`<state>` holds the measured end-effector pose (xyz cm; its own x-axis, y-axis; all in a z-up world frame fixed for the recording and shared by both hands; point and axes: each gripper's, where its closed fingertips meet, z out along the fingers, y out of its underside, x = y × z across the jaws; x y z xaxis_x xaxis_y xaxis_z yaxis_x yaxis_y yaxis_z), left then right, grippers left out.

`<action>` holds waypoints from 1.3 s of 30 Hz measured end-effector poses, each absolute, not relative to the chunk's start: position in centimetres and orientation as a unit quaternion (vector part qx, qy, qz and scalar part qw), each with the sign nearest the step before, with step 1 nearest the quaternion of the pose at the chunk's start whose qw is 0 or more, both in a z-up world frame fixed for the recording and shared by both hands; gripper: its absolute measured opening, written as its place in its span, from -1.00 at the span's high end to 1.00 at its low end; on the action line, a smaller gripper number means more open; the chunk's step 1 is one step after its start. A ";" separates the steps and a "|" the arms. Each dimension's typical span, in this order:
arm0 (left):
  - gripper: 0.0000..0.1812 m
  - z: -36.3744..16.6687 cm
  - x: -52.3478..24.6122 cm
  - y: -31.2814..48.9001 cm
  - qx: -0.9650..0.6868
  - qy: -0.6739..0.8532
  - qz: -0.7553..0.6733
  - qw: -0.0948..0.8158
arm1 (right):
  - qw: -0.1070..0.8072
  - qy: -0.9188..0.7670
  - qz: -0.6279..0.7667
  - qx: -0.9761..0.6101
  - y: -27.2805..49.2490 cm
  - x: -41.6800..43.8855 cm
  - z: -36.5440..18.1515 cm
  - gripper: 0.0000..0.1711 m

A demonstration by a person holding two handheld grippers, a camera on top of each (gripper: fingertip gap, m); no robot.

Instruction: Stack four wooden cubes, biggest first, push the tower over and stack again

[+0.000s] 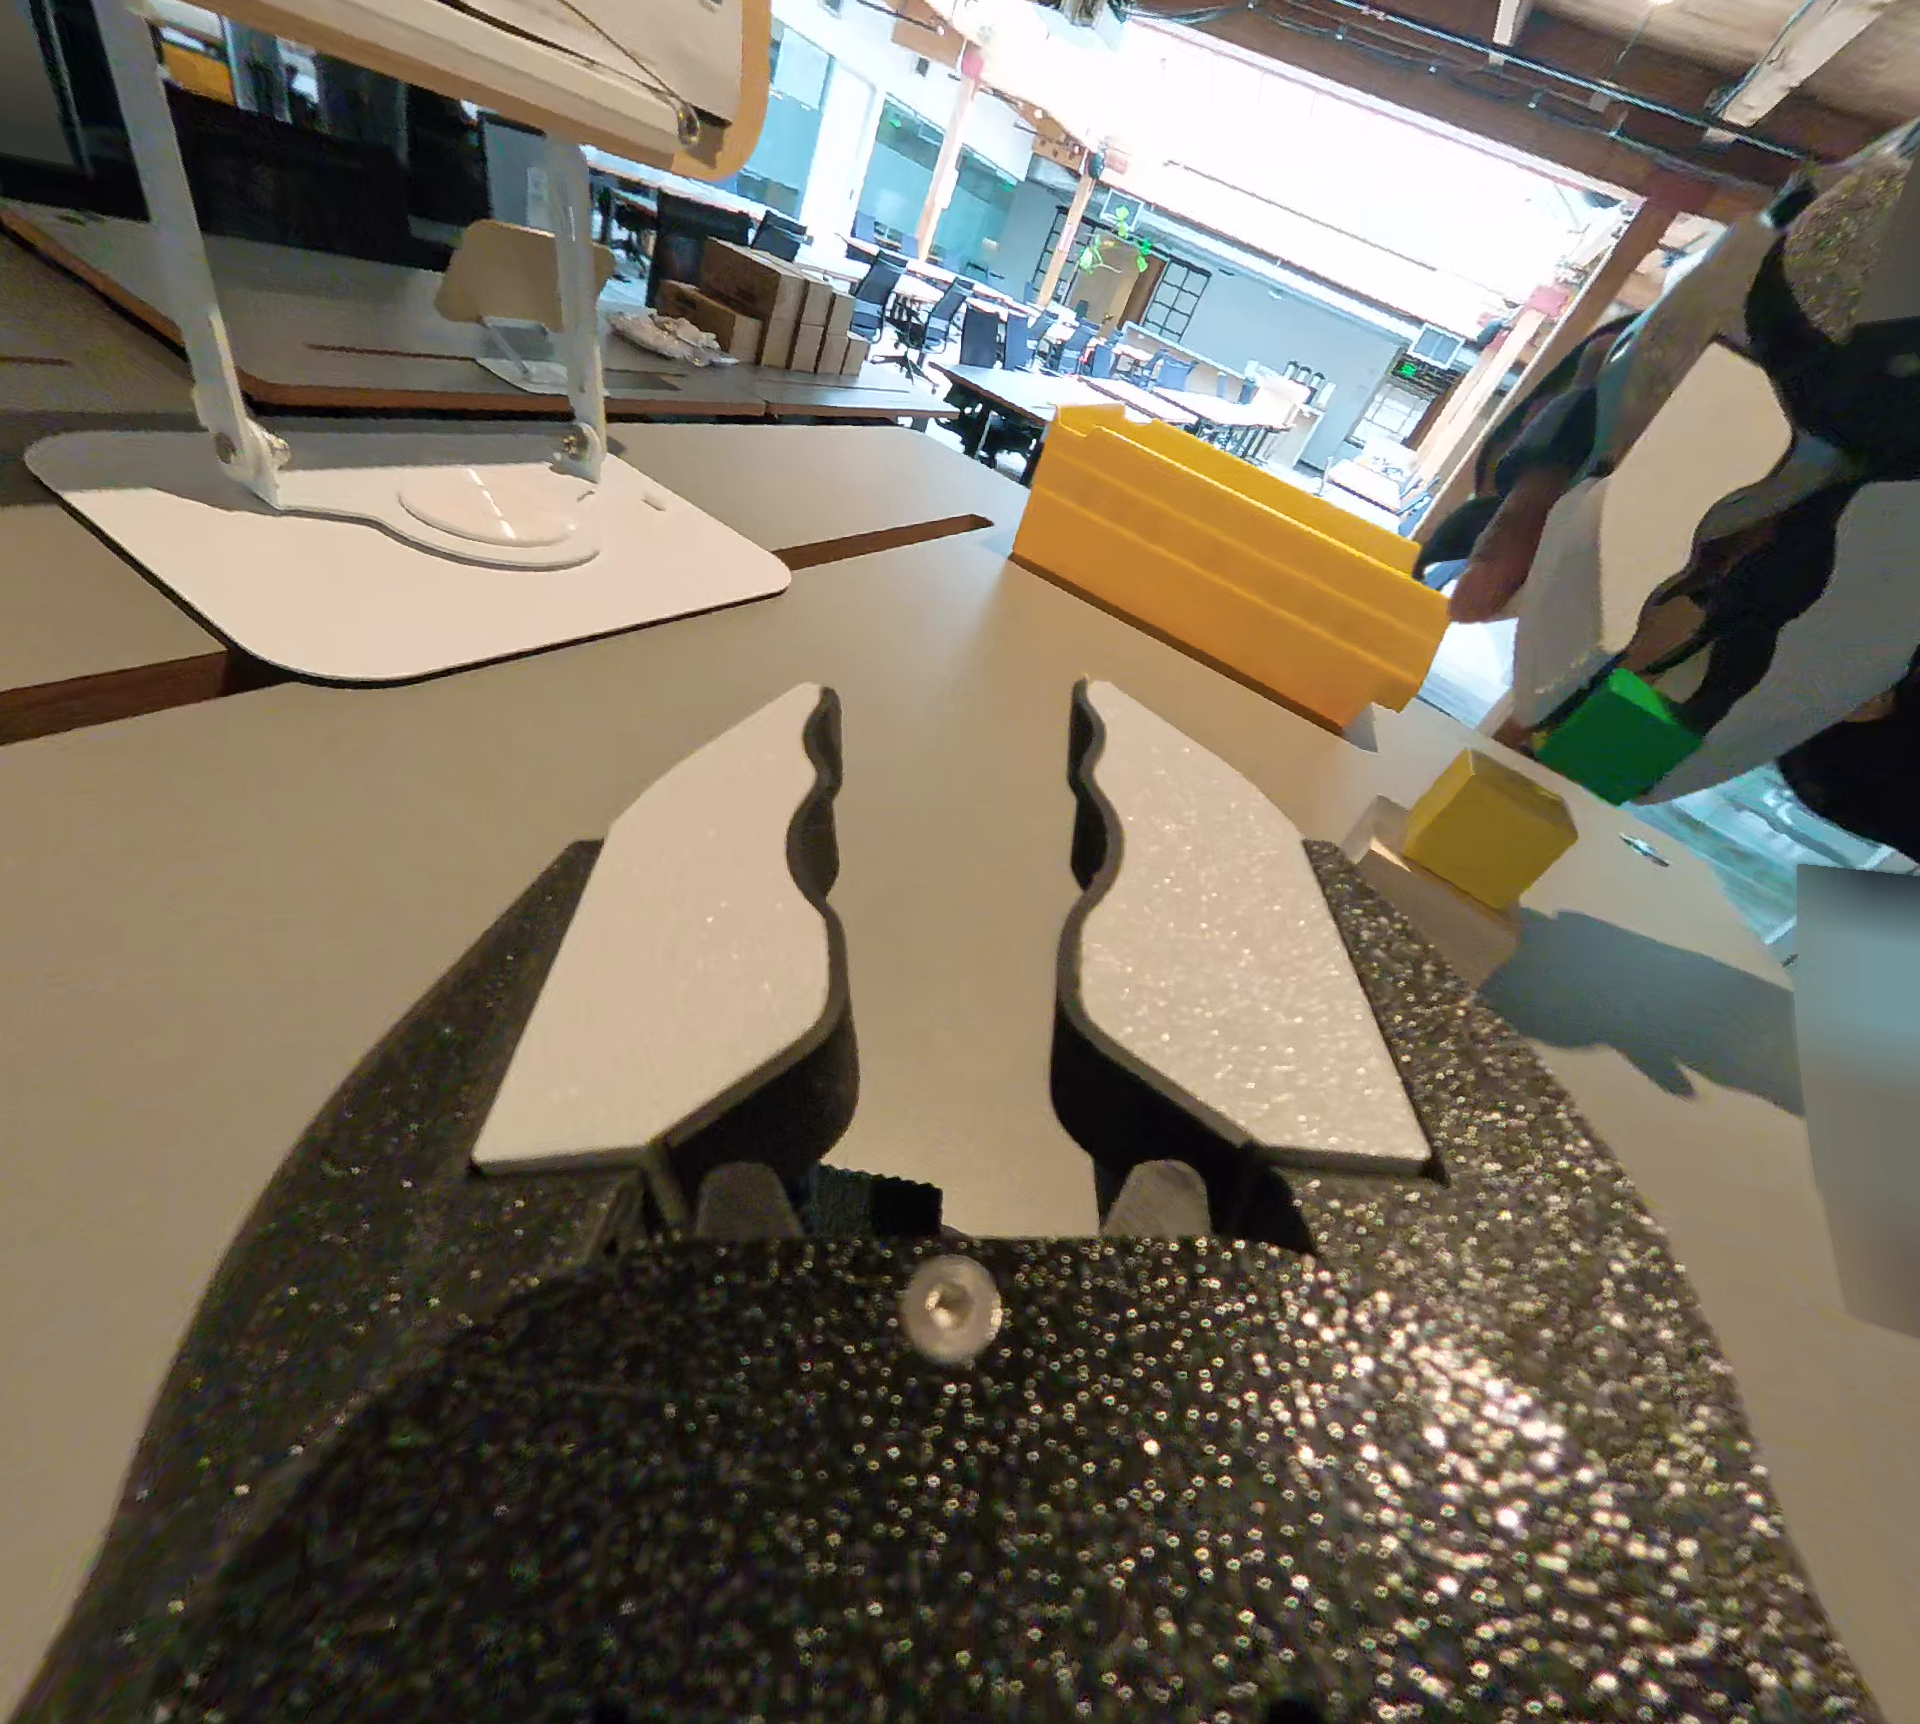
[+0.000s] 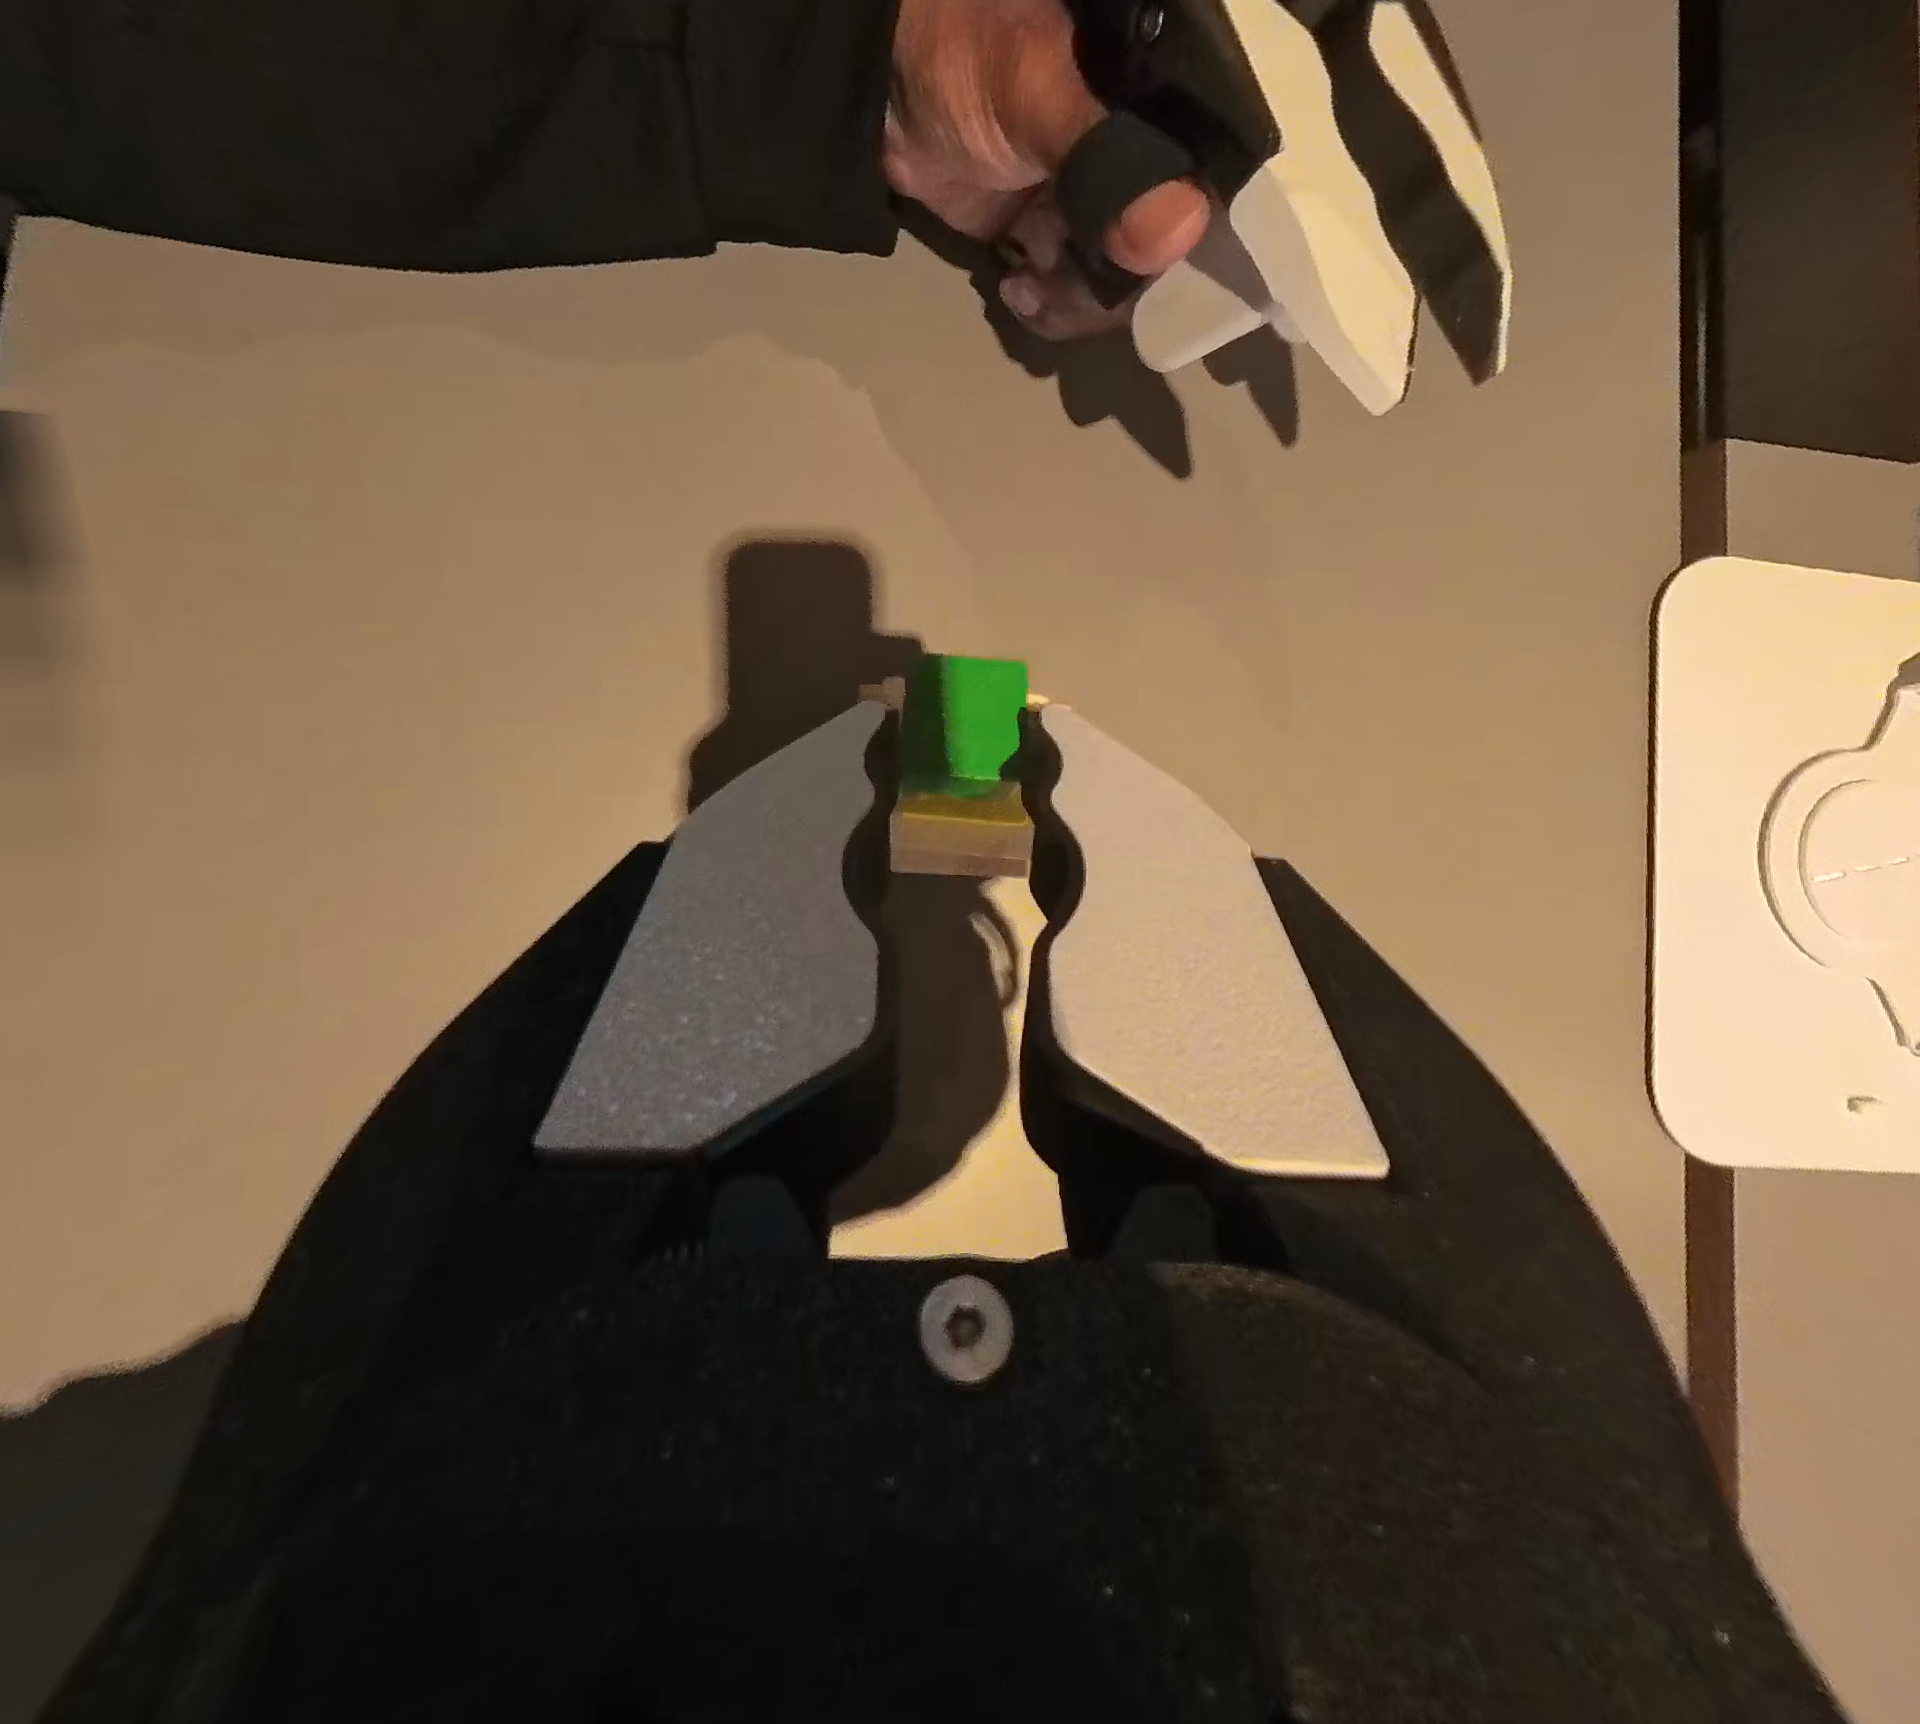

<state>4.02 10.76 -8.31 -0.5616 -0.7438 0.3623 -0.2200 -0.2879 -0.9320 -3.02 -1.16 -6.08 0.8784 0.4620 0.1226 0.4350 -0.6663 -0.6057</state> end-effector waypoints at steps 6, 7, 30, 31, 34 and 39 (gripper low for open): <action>0.55 -8.5 4.2 10.8 -0.434 0.564 -0.679 0.180 | 0.321 -0.232 0.024 -0.918 -1.1 -2.7 -7.0 0.74; 0.55 -8.5 4.3 10.8 -0.434 0.564 -0.679 0.180 | 0.321 -0.231 0.022 -0.918 -1.1 -2.6 -7.2 0.74; 0.55 -8.3 4.1 10.9 -0.431 0.559 -0.685 0.184 | 0.394 -0.186 0.003 -0.900 -2.0 -2.5 -6.3 0.39; 0.55 -8.3 4.1 10.9 -0.431 0.558 -0.685 0.184 | 0.419 -0.169 0.007 -0.892 -2.2 -2.6 -6.2 0.39; 0.55 -8.4 4.2 10.9 -0.433 0.560 -0.683 0.180 | 0.487 -0.103 0.005 -0.867 -3.1 -2.1 -6.2 0.39; 0.55 -8.5 4.3 10.8 -0.435 0.562 -0.681 0.177 | 0.591 0.021 -0.018 -0.806 -4.1 -1.5 -8.0 0.40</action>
